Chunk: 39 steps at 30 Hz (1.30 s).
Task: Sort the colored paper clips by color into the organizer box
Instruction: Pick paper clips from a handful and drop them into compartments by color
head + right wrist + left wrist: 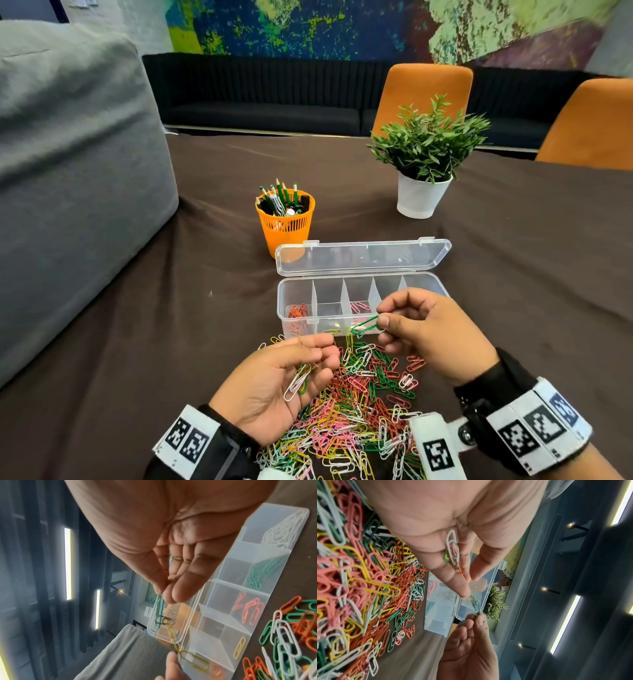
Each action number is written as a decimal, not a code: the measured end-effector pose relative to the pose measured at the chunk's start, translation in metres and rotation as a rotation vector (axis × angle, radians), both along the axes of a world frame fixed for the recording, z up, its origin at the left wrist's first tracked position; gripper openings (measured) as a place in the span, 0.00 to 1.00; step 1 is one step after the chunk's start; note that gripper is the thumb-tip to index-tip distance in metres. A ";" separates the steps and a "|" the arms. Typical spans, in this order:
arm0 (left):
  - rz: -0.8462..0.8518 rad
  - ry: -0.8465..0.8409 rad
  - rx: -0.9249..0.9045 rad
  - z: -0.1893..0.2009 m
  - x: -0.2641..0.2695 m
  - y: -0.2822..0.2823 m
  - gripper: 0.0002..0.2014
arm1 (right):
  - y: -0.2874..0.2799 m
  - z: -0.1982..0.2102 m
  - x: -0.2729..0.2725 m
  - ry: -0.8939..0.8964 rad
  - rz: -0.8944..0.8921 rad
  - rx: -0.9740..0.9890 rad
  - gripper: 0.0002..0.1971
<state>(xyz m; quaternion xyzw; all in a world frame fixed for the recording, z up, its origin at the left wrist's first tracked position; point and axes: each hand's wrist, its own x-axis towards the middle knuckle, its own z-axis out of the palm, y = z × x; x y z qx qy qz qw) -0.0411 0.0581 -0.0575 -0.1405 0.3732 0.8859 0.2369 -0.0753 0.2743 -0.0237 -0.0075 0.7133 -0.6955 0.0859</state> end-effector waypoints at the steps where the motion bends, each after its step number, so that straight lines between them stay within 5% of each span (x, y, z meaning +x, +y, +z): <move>1: -0.004 0.005 -0.005 0.001 0.000 0.002 0.15 | 0.002 0.001 -0.001 -0.001 0.003 -0.003 0.04; 9: -0.096 0.108 -0.134 0.008 0.000 0.024 0.18 | -0.005 0.007 0.004 -0.002 0.162 0.031 0.03; 17: -0.144 0.201 -0.364 0.002 0.002 0.025 0.14 | 0.006 0.006 0.005 0.027 0.134 0.152 0.03; 26: -0.242 0.214 -0.281 0.002 0.004 0.015 0.05 | 0.018 0.008 0.004 0.056 0.024 0.118 0.04; 35: -0.165 0.408 -0.462 0.009 0.001 0.032 0.24 | 0.012 0.020 0.010 0.031 0.089 -0.030 0.04; 39: -0.150 0.482 -0.529 0.011 0.001 0.036 0.07 | 0.010 0.024 0.011 0.016 0.087 -0.099 0.04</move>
